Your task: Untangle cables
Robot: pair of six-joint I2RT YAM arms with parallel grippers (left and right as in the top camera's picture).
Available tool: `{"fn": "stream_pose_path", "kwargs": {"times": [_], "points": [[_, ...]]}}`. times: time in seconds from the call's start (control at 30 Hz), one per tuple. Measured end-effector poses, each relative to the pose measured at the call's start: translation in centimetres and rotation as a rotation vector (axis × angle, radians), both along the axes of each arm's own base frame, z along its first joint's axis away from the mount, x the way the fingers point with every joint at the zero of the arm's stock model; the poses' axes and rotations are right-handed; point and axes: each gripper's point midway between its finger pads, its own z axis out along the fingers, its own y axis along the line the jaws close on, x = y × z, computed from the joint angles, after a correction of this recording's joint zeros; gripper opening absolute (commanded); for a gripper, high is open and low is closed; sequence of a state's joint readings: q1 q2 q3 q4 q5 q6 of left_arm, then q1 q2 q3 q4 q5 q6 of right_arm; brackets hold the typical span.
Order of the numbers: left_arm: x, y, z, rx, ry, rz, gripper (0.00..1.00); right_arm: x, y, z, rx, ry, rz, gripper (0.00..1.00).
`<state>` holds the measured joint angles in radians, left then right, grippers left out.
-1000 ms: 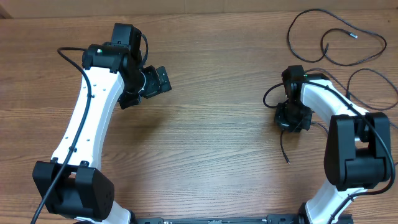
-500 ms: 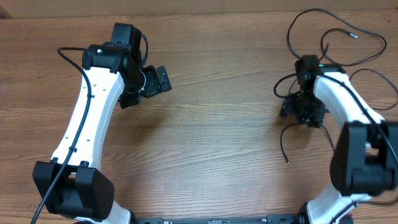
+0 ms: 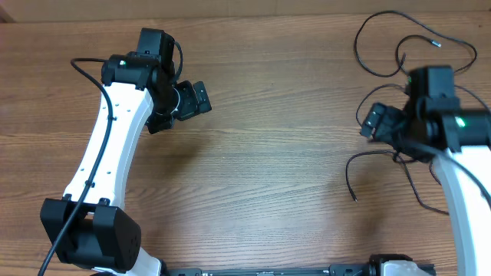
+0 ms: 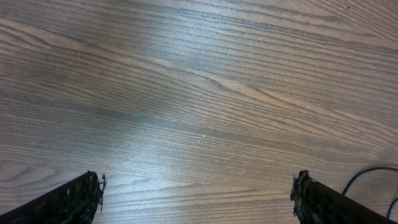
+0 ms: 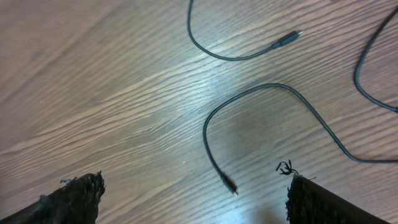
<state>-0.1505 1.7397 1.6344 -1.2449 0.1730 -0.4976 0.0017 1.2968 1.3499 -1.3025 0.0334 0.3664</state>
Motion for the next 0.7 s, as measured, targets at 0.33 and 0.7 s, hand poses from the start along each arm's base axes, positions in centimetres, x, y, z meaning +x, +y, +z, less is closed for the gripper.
{"fn": "stream_pose_path", "kwargs": {"times": [0.33, 0.7], "points": [[0.0, 0.0, 0.0, 0.000, 0.000, 0.000, 1.00, -5.8, 0.1, 4.3, 0.007, -0.148, 0.003, 0.96], [0.0, 0.0, 0.0, 0.000, 0.000, 0.000, 1.00, -9.4, 0.6, 4.8, 0.042, -0.203, -0.004, 1.00]]}}
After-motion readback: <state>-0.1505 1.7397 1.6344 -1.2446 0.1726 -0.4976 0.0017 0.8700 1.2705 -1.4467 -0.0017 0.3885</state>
